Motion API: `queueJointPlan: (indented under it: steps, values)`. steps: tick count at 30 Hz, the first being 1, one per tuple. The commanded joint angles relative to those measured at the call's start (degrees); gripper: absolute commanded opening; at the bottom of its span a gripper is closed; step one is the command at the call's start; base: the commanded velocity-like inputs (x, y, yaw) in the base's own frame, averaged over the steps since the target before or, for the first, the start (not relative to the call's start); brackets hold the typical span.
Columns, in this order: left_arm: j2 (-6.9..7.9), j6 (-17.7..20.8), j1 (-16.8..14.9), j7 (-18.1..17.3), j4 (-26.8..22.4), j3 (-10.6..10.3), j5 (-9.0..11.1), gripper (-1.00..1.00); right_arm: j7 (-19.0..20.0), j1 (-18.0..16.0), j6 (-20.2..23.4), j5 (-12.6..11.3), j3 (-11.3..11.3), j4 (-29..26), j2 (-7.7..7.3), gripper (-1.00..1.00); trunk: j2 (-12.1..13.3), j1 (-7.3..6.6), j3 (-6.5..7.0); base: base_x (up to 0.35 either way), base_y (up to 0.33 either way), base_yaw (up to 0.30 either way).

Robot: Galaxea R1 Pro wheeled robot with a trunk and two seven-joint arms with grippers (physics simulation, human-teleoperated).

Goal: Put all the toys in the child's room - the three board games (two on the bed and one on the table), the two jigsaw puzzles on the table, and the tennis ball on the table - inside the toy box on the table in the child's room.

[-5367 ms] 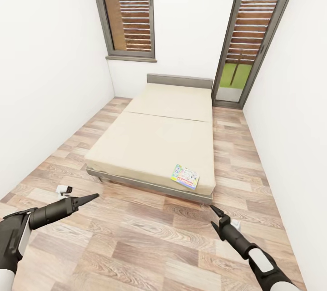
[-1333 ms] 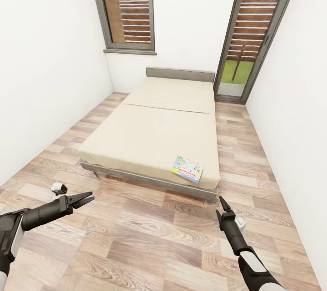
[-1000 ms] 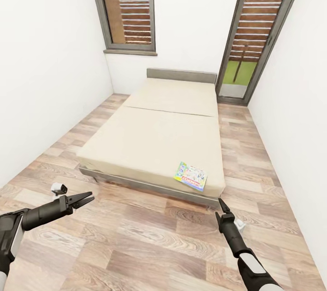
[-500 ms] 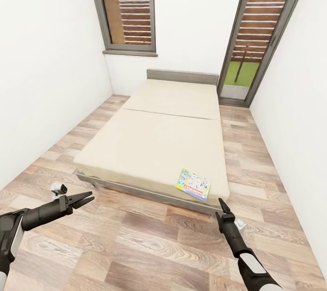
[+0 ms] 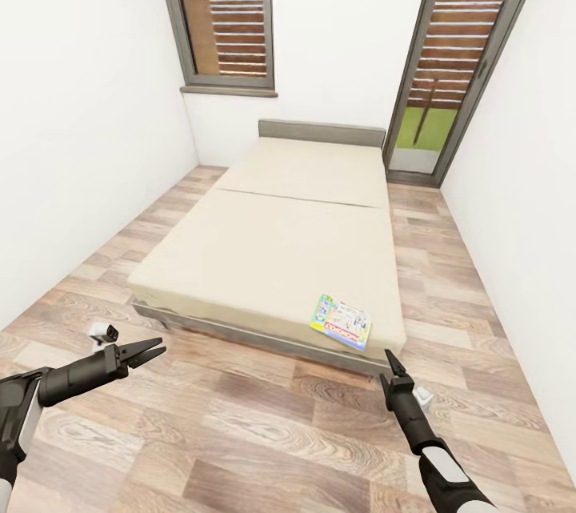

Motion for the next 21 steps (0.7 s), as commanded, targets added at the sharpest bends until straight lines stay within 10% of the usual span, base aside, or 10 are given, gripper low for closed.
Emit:
queueJointPlan:
  steps: [1, 21]
  values:
    - [0.01, 0.6, 0.0, -0.3, 0.0, 0.0, -0.1, 1.0, 0.1, 0.0, 0.6, -0.5, -0.1, 0.0, 0.03, 1.0, -0.4, 0.22, -0.23, 0.0, 0.0, 0.0]
    - [0.01, 0.6, 0.0, -0.3, 0.0, 0.0, -0.1, 1.0, 0.1, 0.0, 0.6, -0.5, -0.1, 0.0, -0.01, 1.0, -8.5, 4.62, -3.82, 0.0, 0.0, 0.0]
